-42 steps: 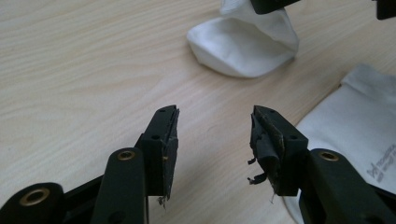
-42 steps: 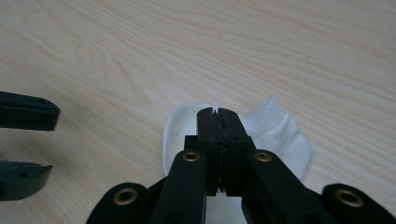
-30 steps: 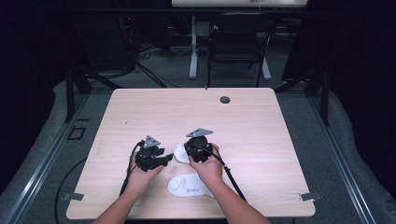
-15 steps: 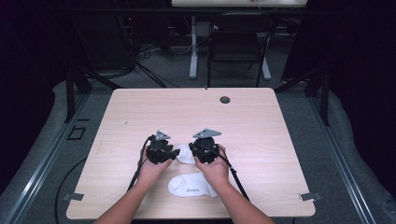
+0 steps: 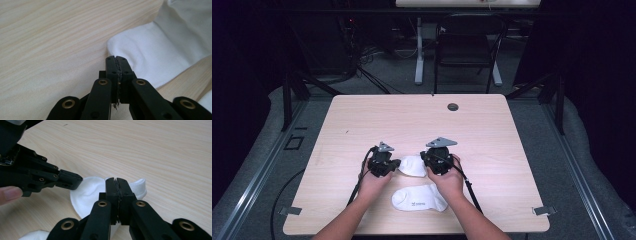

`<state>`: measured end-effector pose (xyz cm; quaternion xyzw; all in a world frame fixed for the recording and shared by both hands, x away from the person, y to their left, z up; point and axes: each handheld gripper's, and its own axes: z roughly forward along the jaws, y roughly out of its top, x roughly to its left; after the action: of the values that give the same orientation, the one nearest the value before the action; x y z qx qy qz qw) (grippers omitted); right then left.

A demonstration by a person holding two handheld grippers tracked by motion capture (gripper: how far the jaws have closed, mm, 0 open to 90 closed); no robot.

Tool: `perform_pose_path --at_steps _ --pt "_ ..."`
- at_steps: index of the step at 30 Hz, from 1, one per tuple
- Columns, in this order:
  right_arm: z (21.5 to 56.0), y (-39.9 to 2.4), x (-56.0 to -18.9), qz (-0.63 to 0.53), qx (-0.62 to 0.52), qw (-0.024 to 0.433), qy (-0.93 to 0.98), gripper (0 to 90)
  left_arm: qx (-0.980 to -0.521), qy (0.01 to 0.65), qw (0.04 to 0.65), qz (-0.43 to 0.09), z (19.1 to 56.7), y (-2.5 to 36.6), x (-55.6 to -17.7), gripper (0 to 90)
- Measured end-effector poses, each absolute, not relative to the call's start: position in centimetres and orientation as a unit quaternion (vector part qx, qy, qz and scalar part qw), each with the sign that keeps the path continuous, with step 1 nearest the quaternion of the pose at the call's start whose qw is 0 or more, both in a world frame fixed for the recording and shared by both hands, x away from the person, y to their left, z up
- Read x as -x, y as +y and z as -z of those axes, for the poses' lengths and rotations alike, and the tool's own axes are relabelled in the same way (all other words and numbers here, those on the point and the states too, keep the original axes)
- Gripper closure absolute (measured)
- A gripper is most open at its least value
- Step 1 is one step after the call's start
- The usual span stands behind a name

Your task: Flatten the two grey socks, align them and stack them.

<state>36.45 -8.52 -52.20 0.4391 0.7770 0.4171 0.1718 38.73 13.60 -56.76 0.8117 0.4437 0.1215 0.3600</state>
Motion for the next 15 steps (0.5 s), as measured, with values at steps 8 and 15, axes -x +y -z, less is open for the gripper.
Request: perform_pose_path --at_steps 8,15 --pt "53.0 -10.5 -36.6 -0.405 -0.455 0.186 0.771 89.3 -0.806 0.453 0.359 -0.131 56.8 14.5 -38.5 89.7" --pt "54.2 -12.0 -36.7 -0.395 -0.475 0.183 0.765 89.3 -0.806 0.455 0.354 -0.132 56.9 14.5 -38.3 89.7"
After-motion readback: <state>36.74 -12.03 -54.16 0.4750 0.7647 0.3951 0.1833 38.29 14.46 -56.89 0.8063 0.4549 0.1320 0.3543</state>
